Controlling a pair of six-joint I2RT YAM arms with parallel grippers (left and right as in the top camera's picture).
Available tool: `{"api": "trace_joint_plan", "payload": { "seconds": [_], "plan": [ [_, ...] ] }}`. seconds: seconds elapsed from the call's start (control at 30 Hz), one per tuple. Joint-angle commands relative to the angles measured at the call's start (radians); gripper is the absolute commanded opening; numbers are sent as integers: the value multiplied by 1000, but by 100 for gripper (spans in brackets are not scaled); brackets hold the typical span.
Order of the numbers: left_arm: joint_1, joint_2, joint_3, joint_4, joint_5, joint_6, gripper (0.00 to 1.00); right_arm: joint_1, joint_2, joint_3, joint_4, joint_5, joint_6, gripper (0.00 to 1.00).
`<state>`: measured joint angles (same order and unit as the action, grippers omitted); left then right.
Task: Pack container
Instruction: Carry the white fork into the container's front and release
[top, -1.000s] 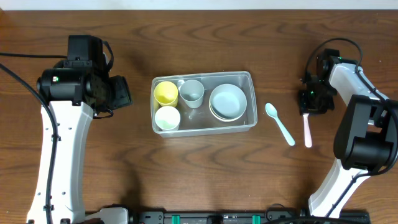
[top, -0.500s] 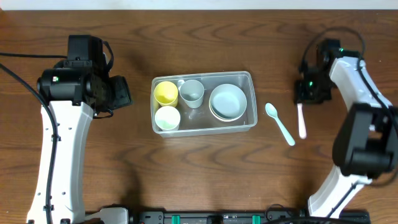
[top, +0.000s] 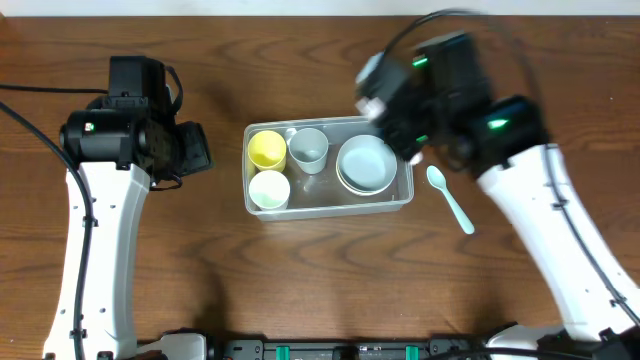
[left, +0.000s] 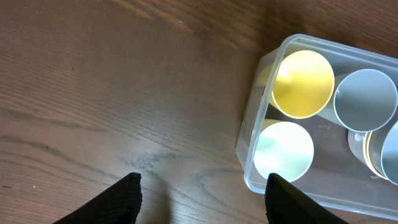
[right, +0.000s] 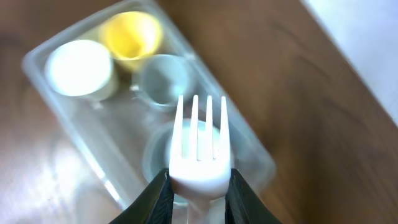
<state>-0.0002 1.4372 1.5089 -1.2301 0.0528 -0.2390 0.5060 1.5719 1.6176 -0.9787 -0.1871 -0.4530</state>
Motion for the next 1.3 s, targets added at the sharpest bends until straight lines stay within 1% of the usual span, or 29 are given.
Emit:
{"api": "trace_joint_plan", "payload": {
  "seconds": [0.0,0.07,0.13,0.2,0.5,0.63,0.73,1.27],
  "plan": [
    [4,3,-11,-3,0,-2,64,83,53,-18,-5,0,-61,7],
    [4,3,-11,-3,0,-2,64,119,85,-18,-6,-1,-78,9],
    [4,3,-11,-3,0,-2,64,149,122,-18,-15,-1,-115,14],
    [4,3,-11,-3,0,-2,64,174,158,-18,-39,-2,-159,18],
    [4,3,-11,-3,0,-2,64,224,291,-18,-57,-2,-166,18],
    [4,3,-11,-3,0,-2,64,229,296,-18,-62,-1,-164,20],
    [4,3,-11,-3,0,-2,64,228,296,-18,-64,-1,-161,25],
    [4,3,-11,-3,0,-2,64,227,296,-18,-77,-1,-154,27]
  ]
}}
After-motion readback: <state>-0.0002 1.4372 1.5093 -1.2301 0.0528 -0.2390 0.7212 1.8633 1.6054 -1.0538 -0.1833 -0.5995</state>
